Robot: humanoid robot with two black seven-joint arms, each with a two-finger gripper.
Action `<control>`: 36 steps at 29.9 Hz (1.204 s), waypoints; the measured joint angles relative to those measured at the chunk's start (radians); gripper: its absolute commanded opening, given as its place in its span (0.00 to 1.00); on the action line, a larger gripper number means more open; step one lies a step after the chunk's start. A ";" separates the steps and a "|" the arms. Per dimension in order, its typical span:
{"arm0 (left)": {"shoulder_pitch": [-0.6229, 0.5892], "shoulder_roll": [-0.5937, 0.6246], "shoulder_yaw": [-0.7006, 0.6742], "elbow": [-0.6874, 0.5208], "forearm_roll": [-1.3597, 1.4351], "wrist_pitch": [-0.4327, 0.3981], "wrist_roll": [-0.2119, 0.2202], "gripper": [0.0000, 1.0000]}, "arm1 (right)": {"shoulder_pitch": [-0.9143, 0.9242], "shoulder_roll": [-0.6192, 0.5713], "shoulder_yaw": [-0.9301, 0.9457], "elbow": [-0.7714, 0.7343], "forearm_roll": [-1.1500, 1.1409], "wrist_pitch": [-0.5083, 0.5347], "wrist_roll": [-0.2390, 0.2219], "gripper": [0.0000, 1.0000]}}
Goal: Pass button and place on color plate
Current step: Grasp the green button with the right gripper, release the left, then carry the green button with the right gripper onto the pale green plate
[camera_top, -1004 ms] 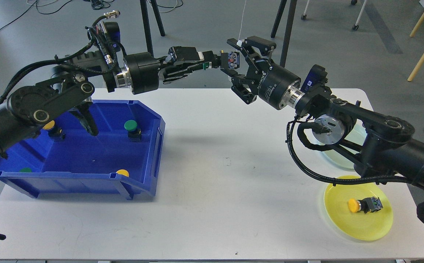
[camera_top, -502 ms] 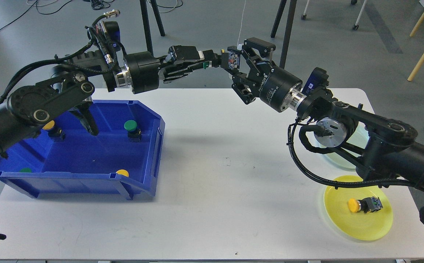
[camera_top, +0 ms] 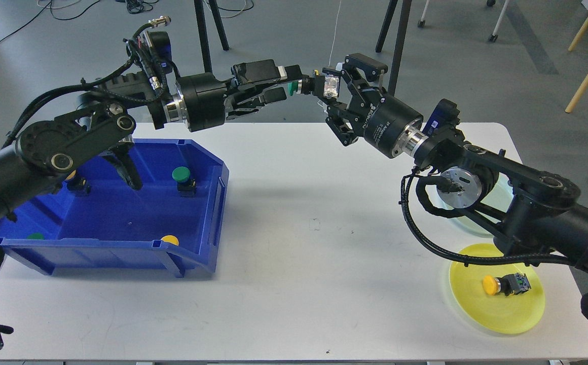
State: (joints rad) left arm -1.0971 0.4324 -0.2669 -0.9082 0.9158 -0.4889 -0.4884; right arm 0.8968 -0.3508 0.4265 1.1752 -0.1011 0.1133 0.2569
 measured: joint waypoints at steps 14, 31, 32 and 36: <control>0.005 -0.001 -0.002 0.009 -0.033 0.000 0.000 0.90 | -0.414 -0.098 0.467 0.044 0.284 -0.529 -0.032 0.01; 0.005 -0.007 -0.002 0.012 -0.034 0.000 0.000 0.90 | -0.443 -0.057 0.472 -0.203 0.320 -0.602 -0.161 0.98; 0.005 -0.007 -0.002 0.012 -0.034 0.000 0.000 0.90 | -0.443 -0.057 0.471 -0.203 0.320 -0.602 -0.161 0.98; 0.007 -0.004 -0.003 0.013 -0.054 0.000 0.000 0.91 | -0.443 -0.057 0.469 -0.201 0.320 -0.602 -0.164 0.98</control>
State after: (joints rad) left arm -1.0904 0.4282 -0.2694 -0.8948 0.8614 -0.4886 -0.4888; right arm 0.4535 -0.4076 0.8952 0.9744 0.2194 -0.4887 0.0926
